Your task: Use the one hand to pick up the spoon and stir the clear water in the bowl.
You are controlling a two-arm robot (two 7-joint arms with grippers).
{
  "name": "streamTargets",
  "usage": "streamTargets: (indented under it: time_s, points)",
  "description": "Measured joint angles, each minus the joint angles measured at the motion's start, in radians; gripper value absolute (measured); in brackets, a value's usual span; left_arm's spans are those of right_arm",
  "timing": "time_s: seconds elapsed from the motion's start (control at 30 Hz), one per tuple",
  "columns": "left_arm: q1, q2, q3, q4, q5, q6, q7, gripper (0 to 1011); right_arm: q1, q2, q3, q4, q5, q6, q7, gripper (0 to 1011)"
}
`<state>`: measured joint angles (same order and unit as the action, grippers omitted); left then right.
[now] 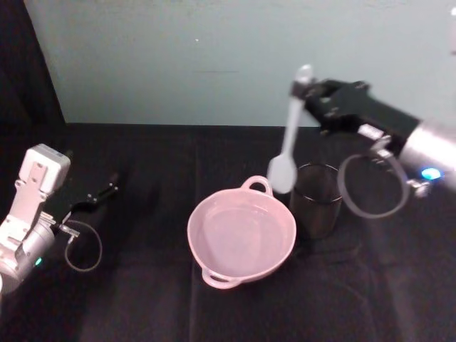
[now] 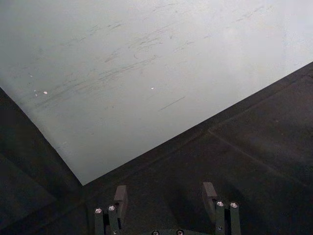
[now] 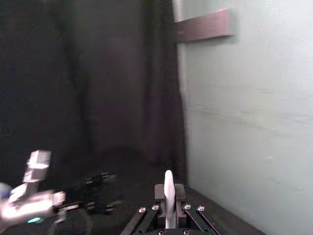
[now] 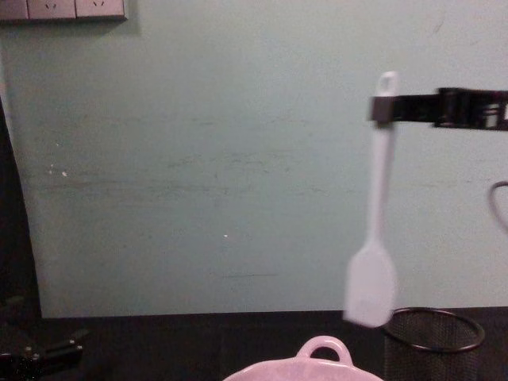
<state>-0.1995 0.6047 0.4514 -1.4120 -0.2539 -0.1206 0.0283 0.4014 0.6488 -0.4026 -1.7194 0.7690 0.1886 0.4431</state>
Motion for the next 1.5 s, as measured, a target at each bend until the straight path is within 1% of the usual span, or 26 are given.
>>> streamTargets:
  time_s: [0.03,0.07,0.1,0.13,0.2,0.37,0.4,0.47,0.5,0.67,0.83,0.93,0.97,1.07,1.2,1.3,1.33,1.47,1.5]
  points:
    - [0.0,0.0,0.0,0.0,0.0,0.0,0.0,1005,0.014,-0.017,-0.03,0.008,-0.015,-0.008,0.021,123]
    - [0.0,0.0,0.0,0.0,0.0,0.0,0.0,1005,0.02,-0.023,-0.043,0.013,-0.023,-0.012,0.03,123]
    - [0.0,0.0,0.0,0.0,0.0,0.0,0.0,1005,0.028,-0.037,-0.066,0.024,-0.036,-0.022,0.049,123]
    - [0.0,0.0,0.0,0.0,0.0,0.0,0.0,1005,0.028,-0.037,-0.066,0.024,-0.036,-0.022,0.049,123]
    - [0.0,0.0,0.0,0.0,0.0,0.0,0.0,1005,0.035,-0.066,-0.108,0.053,-0.059,-0.055,0.085,123]
    - [0.0,0.0,0.0,0.0,0.0,0.0,0.0,1005,0.016,-0.098,-0.146,0.095,-0.083,-0.106,0.119,123]
    - [0.0,0.0,0.0,0.0,0.0,0.0,0.0,1005,0.007,-0.105,-0.155,0.106,-0.094,-0.121,0.124,123]
    - [0.0,0.0,0.0,0.0,0.0,0.0,0.0,1005,-0.003,-0.11,-0.163,0.114,-0.108,-0.133,0.126,123]
    - [0.0,0.0,0.0,0.0,0.0,0.0,0.0,1005,-0.011,-0.113,-0.17,0.119,-0.122,-0.142,0.128,123]
    - [0.0,0.0,0.0,0.0,0.0,0.0,0.0,1005,-0.031,-0.116,-0.179,0.124,-0.161,-0.16,0.128,123]
    - [0.0,0.0,0.0,0.0,0.0,0.0,0.0,1005,-0.035,-0.128,-0.183,0.137,-0.182,-0.164,0.133,123]
    - [0.0,0.0,0.0,0.0,0.0,0.0,0.0,1005,-0.02,-0.152,-0.189,0.165,-0.195,-0.166,0.147,123]
    - [0.0,0.0,0.0,0.0,0.0,0.0,0.0,1005,-0.02,-0.152,-0.189,0.165,-0.195,-0.166,0.147,123]
    - [0.0,0.0,0.0,0.0,0.0,0.0,0.0,1005,0.01,-0.188,-0.194,0.218,-0.206,-0.173,0.158,123]
    - [0.0,0.0,0.0,0.0,0.0,0.0,0.0,1005,0.039,-0.216,-0.193,0.272,-0.227,-0.18,0.154,122]
    - [0.0,0.0,0.0,0.0,0.0,0.0,0.0,1005,0.047,-0.228,-0.175,0.301,-0.236,-0.185,0.132,122]
    - [0.0,0.0,0.0,0.0,0.0,0.0,0.0,1005,0.046,-0.229,-0.16,0.31,-0.239,-0.187,0.118,123]
    - [0.0,0.0,0.0,0.0,0.0,0.0,0.0,1005,0.033,-0.225,-0.133,0.313,-0.24,-0.191,0.097,123]
    - [0.0,0.0,0.0,0.0,0.0,0.0,0.0,1005,0.024,-0.219,-0.119,0.31,-0.239,-0.192,0.089,123]
